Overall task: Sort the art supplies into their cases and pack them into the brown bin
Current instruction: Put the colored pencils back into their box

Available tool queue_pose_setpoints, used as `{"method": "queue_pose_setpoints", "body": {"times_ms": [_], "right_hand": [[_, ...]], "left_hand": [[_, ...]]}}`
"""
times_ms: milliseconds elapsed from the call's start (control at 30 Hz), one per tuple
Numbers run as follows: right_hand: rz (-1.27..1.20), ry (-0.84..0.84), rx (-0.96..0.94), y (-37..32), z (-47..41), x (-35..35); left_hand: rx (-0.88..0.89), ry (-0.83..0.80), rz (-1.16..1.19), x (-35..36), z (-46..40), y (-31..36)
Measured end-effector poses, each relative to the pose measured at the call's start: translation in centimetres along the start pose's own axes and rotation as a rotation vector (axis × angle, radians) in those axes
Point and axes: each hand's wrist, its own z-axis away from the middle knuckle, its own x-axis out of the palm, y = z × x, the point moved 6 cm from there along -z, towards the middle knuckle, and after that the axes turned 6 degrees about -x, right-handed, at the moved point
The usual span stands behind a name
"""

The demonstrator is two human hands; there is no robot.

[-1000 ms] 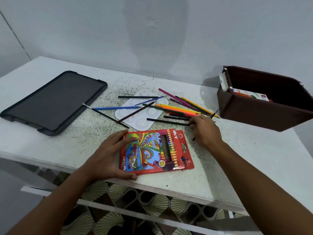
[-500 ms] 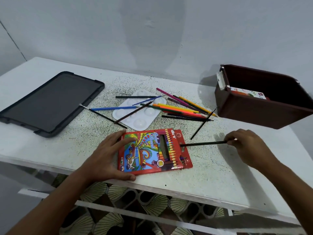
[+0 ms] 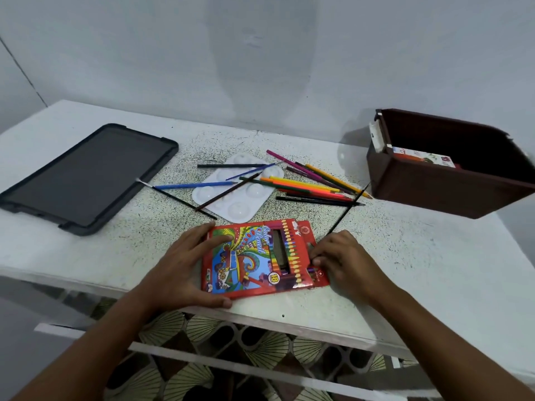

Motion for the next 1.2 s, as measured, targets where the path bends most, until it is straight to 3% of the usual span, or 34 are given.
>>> {"method": "queue_pose_setpoints", "body": {"times_ms": [433,567,800,1200], "right_hand": [[-0.091,-0.029,0.034,0.2,-2.0,-0.4],[0.021,0.008,0.031,-1.1,-7.9,-0.7],[0.304,-0.121,-0.056,-2.7,-17.5,3.2],[0.485,-0.008,-0.004,-2.9,-20.4,4.4]], "left_hand": [[0.006,0.002,-0.01,-0.3,0.2,-0.1],[-0.032,0.016,-0.033,-0.9,0.4,-0.8],[-0.048,0.017,0.002,-1.4,0.4,-1.7],[-0.062,0.047,-0.028,-1.4,0.3,-1.2]]}}
